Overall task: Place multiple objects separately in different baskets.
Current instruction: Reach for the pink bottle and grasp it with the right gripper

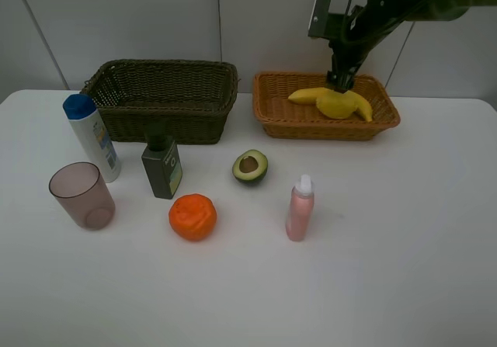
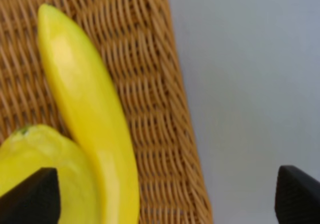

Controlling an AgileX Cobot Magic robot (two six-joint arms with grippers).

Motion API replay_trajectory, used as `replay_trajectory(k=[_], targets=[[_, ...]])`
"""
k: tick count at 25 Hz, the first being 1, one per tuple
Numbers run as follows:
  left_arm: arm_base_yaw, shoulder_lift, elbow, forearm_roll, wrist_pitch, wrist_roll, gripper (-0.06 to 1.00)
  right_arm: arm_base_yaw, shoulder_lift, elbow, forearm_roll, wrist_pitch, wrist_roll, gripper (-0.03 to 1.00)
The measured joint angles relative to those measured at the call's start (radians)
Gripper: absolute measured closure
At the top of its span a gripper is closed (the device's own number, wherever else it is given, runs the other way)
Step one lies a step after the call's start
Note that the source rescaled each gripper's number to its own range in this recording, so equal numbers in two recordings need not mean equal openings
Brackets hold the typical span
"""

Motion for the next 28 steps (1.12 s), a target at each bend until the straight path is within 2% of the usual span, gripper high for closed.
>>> replay_trajectory(k=[7,12,18,28], targets=[[0.000,0.000,0.000,0.000,0.000,0.000,-0.06,0.000,0.000,0.000,0.062,-0.002,0.000,0.12],[0.000,0.000,0.000,0.000,0.000,0.000,-0.06,0.000,0.000,0.000,0.066,0.002,0.000,0.12],[0.000,0.000,0.000,0.000,0.000,0.000,-0.06,0.000,-0.001,0.000,0.066,0.002,0.030,0.03],[0.000,0.000,0.000,0.000,0.000,0.000,-0.06,0.002,-0.030,0.000,0.066,0.027,0.084,0.03]])
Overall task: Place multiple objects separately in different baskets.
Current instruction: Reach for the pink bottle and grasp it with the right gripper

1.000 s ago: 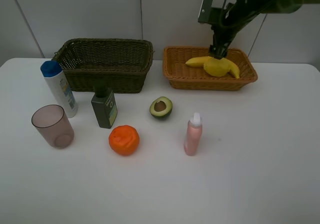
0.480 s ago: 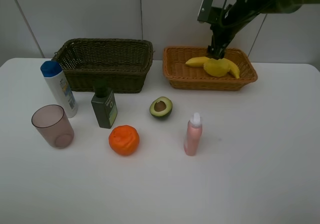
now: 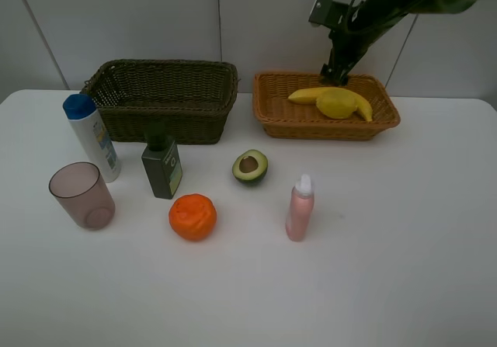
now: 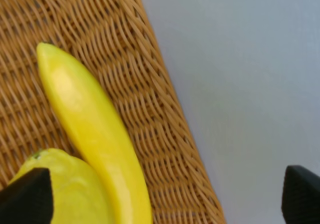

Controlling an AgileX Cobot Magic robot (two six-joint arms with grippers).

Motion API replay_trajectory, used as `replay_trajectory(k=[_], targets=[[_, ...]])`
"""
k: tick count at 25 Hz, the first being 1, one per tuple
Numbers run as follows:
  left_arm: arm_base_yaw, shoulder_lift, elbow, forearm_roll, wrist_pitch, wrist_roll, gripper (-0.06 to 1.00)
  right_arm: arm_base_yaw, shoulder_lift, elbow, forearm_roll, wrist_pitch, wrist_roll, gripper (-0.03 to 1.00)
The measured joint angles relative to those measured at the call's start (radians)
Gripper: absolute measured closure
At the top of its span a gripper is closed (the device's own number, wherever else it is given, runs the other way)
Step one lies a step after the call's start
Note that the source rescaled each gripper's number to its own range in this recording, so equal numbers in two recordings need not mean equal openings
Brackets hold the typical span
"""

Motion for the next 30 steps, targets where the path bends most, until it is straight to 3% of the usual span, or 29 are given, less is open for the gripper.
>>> replay_trajectory(k=[6,10,14,17,24,30], targets=[[0.000,0.000,0.000,0.000,0.000,0.000,-0.06,0.014,-0.027,0.000,0.001,0.028,0.158,0.03],[0.000,0.000,0.000,0.000,0.000,0.000,-0.06,0.023,-0.062,0.000,-0.004,0.063,0.389,0.03],[0.000,0.000,0.000,0.000,0.000,0.000,-0.06,0.036,-0.106,0.000,-0.041,0.156,0.671,0.03],[0.000,0.000,0.000,0.000,0.000,0.000,-0.06,0.040,-0.130,0.000,-0.059,0.245,0.807,0.03],[0.000,0.000,0.000,0.000,0.000,0.000,-0.06,0.065,-0.197,0.020,-0.064,0.411,0.947,0.03],[0.000,0.000,0.000,0.000,0.000,0.000,-0.06,0.098,-0.263,0.110,-0.026,0.442,1.005,0.03]])
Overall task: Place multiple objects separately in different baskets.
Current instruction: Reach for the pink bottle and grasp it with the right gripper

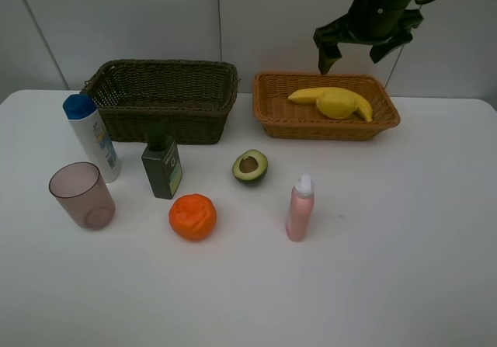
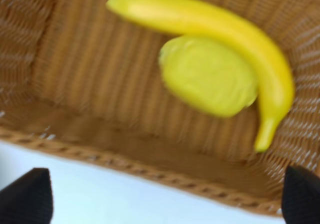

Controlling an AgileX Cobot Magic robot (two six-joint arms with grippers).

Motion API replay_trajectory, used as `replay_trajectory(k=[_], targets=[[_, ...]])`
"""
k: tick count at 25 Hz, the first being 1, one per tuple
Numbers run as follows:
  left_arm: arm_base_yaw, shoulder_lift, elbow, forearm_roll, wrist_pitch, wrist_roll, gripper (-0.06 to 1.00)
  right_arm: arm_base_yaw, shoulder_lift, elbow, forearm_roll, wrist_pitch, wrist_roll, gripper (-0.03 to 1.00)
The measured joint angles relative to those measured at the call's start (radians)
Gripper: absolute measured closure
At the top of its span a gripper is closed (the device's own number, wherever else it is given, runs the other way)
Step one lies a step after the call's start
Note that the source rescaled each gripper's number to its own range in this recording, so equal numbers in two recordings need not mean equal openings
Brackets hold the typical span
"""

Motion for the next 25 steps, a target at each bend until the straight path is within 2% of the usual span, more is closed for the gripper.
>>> replay_trajectory(k=[18,25], targets=[[0.000,0.000,0.000,0.000,0.000,0.000,-0.06,0.176,-0.092,0.242,0.045,0.038,0.116,0.03],[0.000,0.000,0.000,0.000,0.000,0.000,-0.06,0.205,-0.092,0.344,0.121,0.009,0.143,0.03]])
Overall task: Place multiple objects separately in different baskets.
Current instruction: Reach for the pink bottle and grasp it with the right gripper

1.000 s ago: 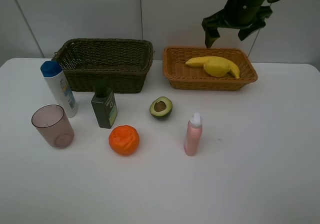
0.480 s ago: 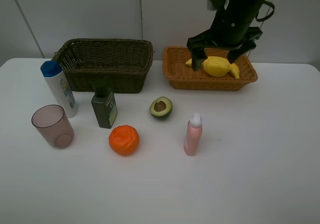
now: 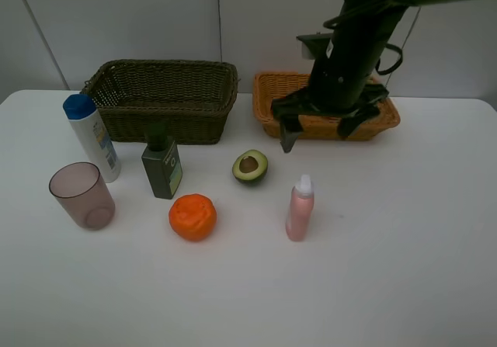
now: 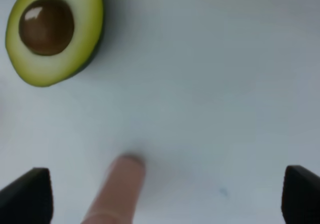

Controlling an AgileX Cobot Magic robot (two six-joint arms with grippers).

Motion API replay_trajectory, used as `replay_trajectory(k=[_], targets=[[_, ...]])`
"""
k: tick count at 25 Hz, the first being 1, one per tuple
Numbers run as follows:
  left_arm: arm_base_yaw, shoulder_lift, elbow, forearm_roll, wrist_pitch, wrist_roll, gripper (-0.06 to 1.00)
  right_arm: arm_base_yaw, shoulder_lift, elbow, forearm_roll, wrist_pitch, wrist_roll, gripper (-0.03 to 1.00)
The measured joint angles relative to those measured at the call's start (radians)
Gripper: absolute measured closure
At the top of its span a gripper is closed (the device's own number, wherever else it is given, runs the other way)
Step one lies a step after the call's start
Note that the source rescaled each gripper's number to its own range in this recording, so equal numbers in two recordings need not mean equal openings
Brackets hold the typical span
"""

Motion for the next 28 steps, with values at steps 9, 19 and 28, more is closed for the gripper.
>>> replay_trajectory(k=[9,19,28], targets=[[0.000,0.000,0.000,0.000,0.000,0.000,-0.06,0.032,0.000,0.101,0.060,-0.058,0.016,0.03],[0.000,0.000,0.000,0.000,0.000,0.000,-0.06,0.032,-0.001,0.226,0.121,-0.161,0.024,0.03],[0.000,0.000,0.000,0.000,0.000,0.000,-0.06,0.032,-0.001,0.290,0.140,-0.243,0.024,0.03]])
